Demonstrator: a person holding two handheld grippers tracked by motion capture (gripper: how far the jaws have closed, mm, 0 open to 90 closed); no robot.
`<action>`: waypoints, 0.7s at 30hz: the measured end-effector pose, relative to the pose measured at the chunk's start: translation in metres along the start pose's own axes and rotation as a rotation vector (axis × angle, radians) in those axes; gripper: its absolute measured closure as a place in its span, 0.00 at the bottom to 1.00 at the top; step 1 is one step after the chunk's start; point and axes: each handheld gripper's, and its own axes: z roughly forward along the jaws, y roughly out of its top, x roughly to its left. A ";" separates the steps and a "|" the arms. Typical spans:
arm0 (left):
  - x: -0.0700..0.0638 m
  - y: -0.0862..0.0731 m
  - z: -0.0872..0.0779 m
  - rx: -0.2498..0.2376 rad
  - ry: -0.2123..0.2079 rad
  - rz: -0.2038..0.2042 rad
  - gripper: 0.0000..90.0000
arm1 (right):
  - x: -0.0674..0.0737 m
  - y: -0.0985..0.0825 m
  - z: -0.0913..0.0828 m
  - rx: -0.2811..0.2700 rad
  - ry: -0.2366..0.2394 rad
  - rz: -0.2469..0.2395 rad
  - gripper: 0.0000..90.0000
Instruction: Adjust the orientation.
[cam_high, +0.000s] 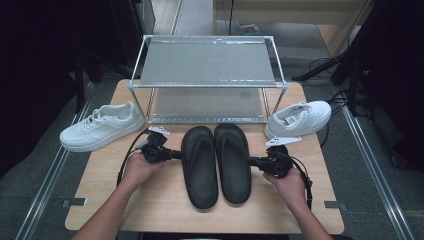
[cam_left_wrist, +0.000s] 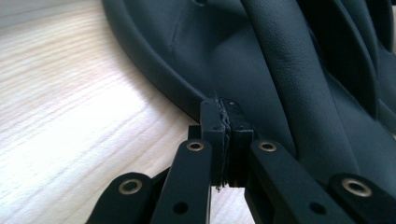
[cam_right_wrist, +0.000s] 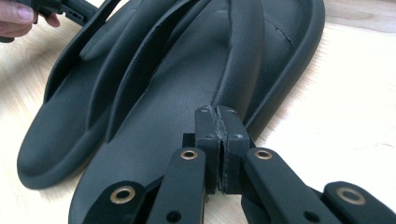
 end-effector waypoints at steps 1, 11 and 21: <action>-0.002 0.000 0.001 0.002 0.001 0.009 1.00 | 0.000 0.000 0.000 0.000 0.001 -0.001 1.00; -0.005 0.002 -0.003 0.015 0.000 0.024 0.96 | 0.000 0.001 -0.002 0.000 -0.004 -0.014 0.99; -0.019 0.006 -0.030 -0.062 -0.067 0.064 0.70 | 0.007 0.005 -0.022 -0.112 0.013 -0.015 0.86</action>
